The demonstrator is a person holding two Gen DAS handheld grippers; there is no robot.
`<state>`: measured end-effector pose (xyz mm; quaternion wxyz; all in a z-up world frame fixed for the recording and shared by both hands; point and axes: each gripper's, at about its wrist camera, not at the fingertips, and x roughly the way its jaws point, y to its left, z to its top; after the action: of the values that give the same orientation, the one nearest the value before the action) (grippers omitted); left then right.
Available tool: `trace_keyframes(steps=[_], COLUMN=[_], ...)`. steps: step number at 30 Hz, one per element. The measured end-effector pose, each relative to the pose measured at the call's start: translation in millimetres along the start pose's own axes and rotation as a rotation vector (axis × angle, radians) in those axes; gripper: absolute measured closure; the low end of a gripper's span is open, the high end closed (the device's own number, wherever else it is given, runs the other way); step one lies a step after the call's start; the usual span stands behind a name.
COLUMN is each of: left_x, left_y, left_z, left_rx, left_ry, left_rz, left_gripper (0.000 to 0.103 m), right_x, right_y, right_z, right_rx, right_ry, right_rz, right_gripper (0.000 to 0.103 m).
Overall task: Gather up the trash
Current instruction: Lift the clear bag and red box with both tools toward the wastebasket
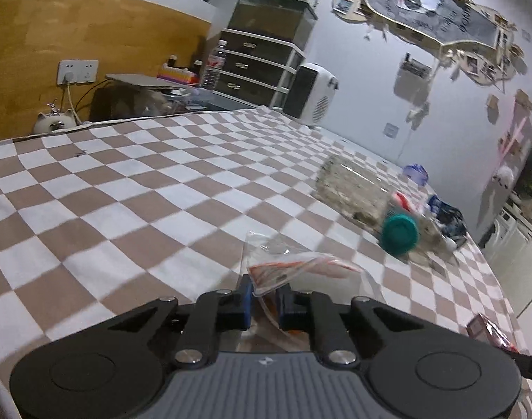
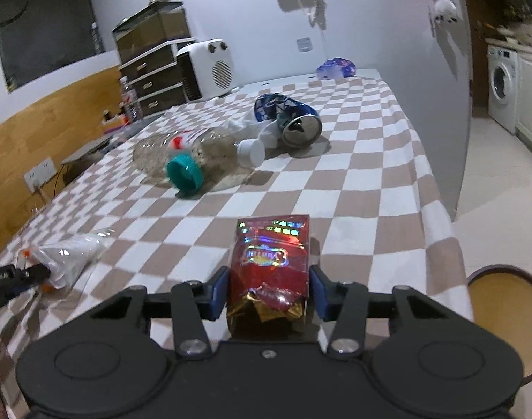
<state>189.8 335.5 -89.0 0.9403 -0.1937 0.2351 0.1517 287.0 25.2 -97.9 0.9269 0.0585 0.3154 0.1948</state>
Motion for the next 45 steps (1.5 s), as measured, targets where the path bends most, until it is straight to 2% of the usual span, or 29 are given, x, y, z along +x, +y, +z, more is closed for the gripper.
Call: trace_keyframes(steps=[8,24,34,45], left_x=[-28.4,-76.1,-99.3,-100.7], left_y=[-32.5,-101.8,-169.3,-251.8], left_z=[-10.2,-27.3,-39.6,-59.8], left_rx=[0.072,0.175,0.260,0.389], left_ry=[-0.028,-0.077,-0.106,-0.080], left_rz=[-0.049,-0.152,-0.260,-0.359], left_gripper=[0.098,0.102,0.102,0.102], right_x=[-24.3,-87.6,-132.8,-170.9], right_y=[-10.0,-37.0,-67.6,-122.3], right_z=[-11.1,-16.9,-16.3,-10.2], right_rx=[-0.015,-0.019,-0.019,0.015], right_ry=[-0.008,-0.087,-0.128,-0.163], right_rz=[0.024,0.002,-0.067,-0.167], right_gripper=[0.056,0.056,0.056,0.056])
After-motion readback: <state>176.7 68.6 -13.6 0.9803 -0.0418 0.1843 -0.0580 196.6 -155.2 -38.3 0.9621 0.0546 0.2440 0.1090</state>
